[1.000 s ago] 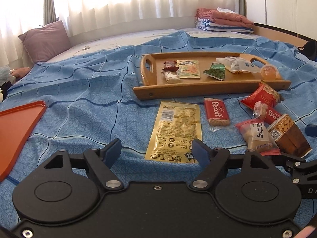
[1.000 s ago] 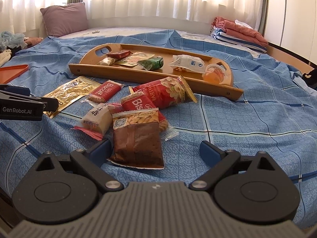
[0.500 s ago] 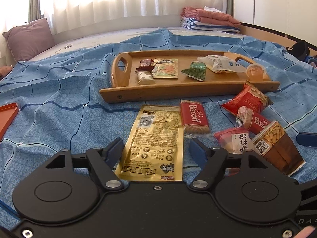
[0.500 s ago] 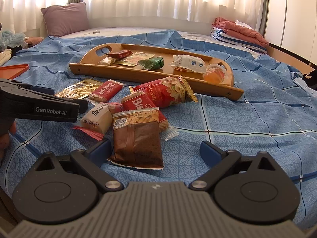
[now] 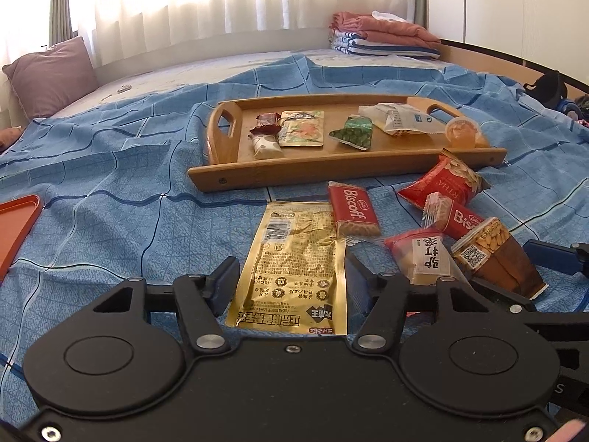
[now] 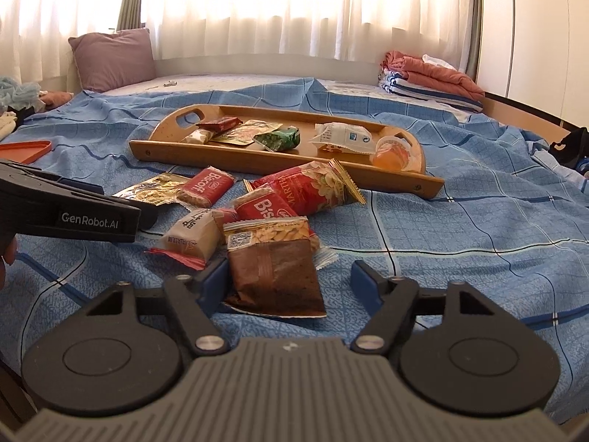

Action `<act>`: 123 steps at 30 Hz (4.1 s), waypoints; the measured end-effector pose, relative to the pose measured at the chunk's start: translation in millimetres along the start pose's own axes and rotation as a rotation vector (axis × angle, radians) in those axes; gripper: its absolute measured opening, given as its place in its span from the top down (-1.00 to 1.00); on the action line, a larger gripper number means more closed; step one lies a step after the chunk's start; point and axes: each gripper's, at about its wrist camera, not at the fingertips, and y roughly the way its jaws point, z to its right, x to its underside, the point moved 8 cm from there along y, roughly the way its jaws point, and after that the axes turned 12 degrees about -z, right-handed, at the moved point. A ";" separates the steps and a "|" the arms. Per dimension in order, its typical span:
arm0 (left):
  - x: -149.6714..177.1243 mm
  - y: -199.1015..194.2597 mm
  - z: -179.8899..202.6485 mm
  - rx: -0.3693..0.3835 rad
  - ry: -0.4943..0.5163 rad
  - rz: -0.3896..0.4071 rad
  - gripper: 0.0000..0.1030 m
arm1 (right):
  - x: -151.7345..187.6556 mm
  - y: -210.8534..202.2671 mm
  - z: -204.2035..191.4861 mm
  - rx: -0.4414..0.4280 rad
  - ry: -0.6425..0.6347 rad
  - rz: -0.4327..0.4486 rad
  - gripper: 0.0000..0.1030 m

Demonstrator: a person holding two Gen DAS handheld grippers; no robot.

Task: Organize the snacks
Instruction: 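Grasp the gold packet with the left tool while the right tool grasps the brown nut bag, then carry the gold packet with the left tool while the right tool carries the brown bag over the tray, then open both tools to release the gold packet and brown bag onto the tray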

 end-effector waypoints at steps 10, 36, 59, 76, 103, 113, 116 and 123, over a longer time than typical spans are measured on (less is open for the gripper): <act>-10.1 -21.6 -5.4 0.008 -0.025 0.029 -0.15 | -8.0 -16.4 7.6 -0.006 0.056 0.055 0.07; -96.2 -21.5 -13.7 0.054 -0.064 0.107 -0.14 | -102.3 0.2 57.8 0.088 0.175 0.073 0.07; -212.8 107.9 -40.4 0.089 -0.163 -0.052 -0.14 | -211.0 137.3 99.4 -0.034 0.253 -0.181 0.07; -248.8 176.8 -27.2 0.063 -0.162 -0.143 -0.15 | -242.9 219.0 104.4 0.046 0.221 -0.308 0.07; -237.4 195.2 -8.7 -0.001 -0.051 -0.128 -0.17 | -233.8 244.3 92.8 0.074 0.166 -0.324 0.05; -237.4 182.7 -10.9 0.058 -0.090 -0.103 -0.56 | -232.7 233.1 91.8 0.047 0.183 -0.293 -0.34; -236.6 170.6 -10.7 0.045 -0.072 -0.085 -0.65 | -230.9 222.3 89.7 0.042 0.169 -0.276 -0.41; -226.2 130.6 -5.4 0.045 -0.028 -0.034 -0.77 | -219.8 186.7 82.9 0.010 0.149 -0.224 -0.66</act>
